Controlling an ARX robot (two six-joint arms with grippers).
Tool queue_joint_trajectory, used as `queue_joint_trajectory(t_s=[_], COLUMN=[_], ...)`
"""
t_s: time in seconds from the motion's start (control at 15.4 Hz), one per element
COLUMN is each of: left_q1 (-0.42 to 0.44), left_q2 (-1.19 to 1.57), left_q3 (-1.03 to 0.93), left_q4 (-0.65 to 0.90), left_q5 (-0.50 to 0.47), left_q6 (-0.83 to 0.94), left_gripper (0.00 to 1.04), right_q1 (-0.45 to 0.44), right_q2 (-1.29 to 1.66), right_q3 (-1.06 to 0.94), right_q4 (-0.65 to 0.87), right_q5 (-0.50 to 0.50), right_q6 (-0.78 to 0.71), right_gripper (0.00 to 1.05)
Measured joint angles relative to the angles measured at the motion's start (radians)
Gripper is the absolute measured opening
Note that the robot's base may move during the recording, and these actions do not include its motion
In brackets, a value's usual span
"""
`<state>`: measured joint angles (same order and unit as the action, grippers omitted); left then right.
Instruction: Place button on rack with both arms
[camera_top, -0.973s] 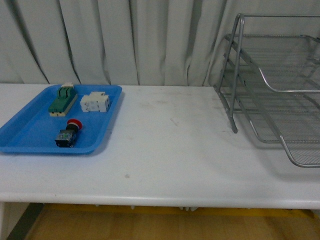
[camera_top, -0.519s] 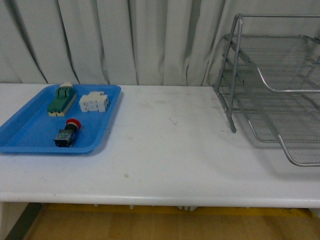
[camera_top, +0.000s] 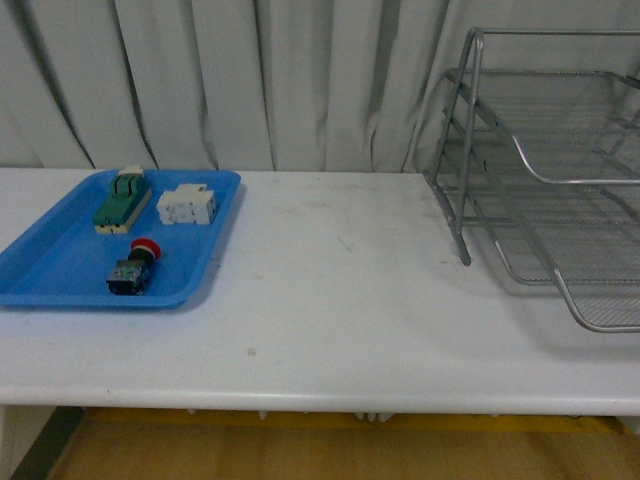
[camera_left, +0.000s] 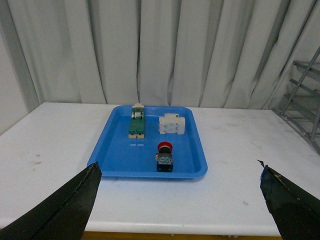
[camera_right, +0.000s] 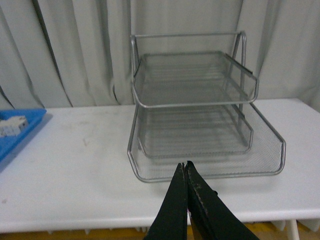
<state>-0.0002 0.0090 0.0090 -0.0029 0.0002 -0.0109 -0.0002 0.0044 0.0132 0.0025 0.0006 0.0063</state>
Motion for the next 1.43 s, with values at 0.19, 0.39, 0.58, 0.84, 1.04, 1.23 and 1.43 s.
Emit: queue_joint_trajectory(t_s=[0.19, 0.39, 0.58, 0.84, 1.04, 1.23, 1.43], left_q1=[0.0, 0.0, 0.0, 0.0, 0.0, -0.053, 0.033], left_q2=[0.0, 0.0, 0.0, 0.0, 0.0, 0.14, 0.476], left_q3=[0.0, 0.0, 0.0, 0.0, 0.0, 0.112, 0.325], left_q4=[-0.001, -0.001, -0.001, -0.001, -0.001, -0.273, -0.214], left_q5=[0.0, 0.0, 0.0, 0.0, 0.0, -0.089, -0.009], left_q6=[0.0, 0.0, 0.0, 0.0, 0.0, -0.101, -0.274], left_gripper=[0.98, 0.98, 0.98, 0.98, 0.98, 0.98, 0.98], right_q1=[0.0, 0.0, 0.0, 0.0, 0.0, 0.0, 0.0], right_q2=[0.0, 0.0, 0.0, 0.0, 0.0, 0.0, 0.0], right_q3=[-0.002, -0.002, -0.002, -0.002, -0.002, -0.002, -0.002], right_q4=[-0.005, -0.005, -0.005, -0.005, -0.005, -0.005, -0.006], right_q5=[0.0, 0.0, 0.0, 0.0, 0.0, 0.0, 0.0], right_q6=[0.0, 0.0, -0.001, -0.001, -0.001, -0.001, -0.001], right_gripper=[0.02, 0.02, 0.33, 0.82, 0.98, 0.98, 0.98])
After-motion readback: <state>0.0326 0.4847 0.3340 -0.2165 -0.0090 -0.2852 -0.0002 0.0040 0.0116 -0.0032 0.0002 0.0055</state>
